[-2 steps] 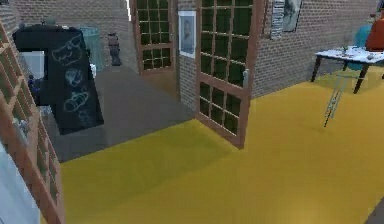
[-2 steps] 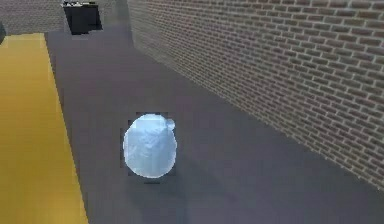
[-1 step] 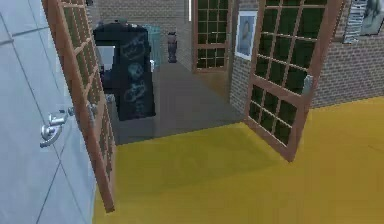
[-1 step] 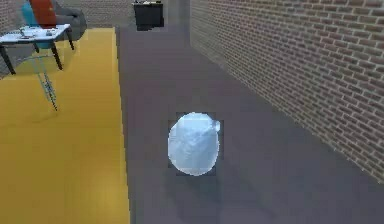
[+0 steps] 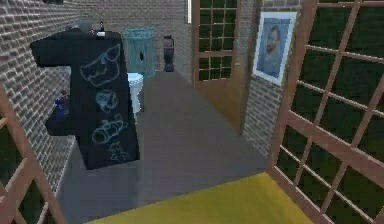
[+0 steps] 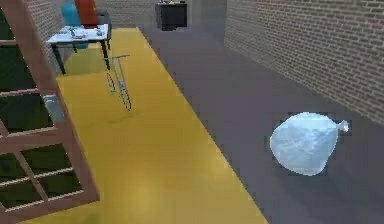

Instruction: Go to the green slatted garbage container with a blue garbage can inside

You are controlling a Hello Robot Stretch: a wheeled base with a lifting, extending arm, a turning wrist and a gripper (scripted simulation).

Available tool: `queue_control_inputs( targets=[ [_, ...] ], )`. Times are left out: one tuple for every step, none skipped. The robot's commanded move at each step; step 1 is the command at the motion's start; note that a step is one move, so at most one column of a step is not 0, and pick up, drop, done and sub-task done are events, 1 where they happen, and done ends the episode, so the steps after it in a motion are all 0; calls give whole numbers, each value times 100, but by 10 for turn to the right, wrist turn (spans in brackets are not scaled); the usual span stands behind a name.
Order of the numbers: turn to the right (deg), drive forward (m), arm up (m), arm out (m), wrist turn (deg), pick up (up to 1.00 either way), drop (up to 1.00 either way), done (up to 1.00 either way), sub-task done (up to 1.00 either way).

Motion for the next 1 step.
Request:
queue_control_inputs(
  targets=[
    [0, 100, 0, 0, 0, 0, 0, 0, 0]
  ],
)
